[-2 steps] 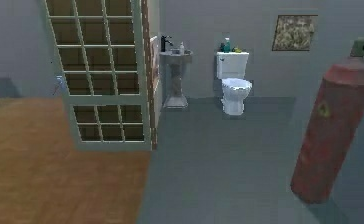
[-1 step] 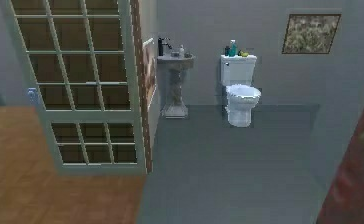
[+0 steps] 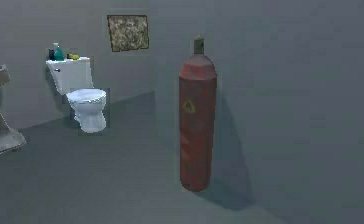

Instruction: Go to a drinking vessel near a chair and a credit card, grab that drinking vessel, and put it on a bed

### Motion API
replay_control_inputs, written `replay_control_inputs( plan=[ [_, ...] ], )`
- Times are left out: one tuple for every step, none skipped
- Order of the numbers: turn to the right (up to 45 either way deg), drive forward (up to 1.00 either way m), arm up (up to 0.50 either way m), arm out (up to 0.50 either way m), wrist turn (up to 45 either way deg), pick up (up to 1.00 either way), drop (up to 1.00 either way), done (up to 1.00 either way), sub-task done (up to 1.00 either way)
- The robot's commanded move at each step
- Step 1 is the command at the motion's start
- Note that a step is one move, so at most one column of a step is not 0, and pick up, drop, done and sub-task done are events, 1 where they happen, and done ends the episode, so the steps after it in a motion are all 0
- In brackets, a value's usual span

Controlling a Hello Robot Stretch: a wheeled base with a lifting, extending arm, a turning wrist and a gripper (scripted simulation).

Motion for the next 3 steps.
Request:
replay_control_inputs(
  plan=[
    [18.0,0.0,0.0,0.0,0.0,0.0,0.0,0.0,0.0],
    [0.0,0.55,0.0,0.0,0.0,0.0,0.0,0.0,0.0],
    [-45.0,0.0,0.0,0.0,0.0,0.0,0.0,0.0,0.0]
  ],
)
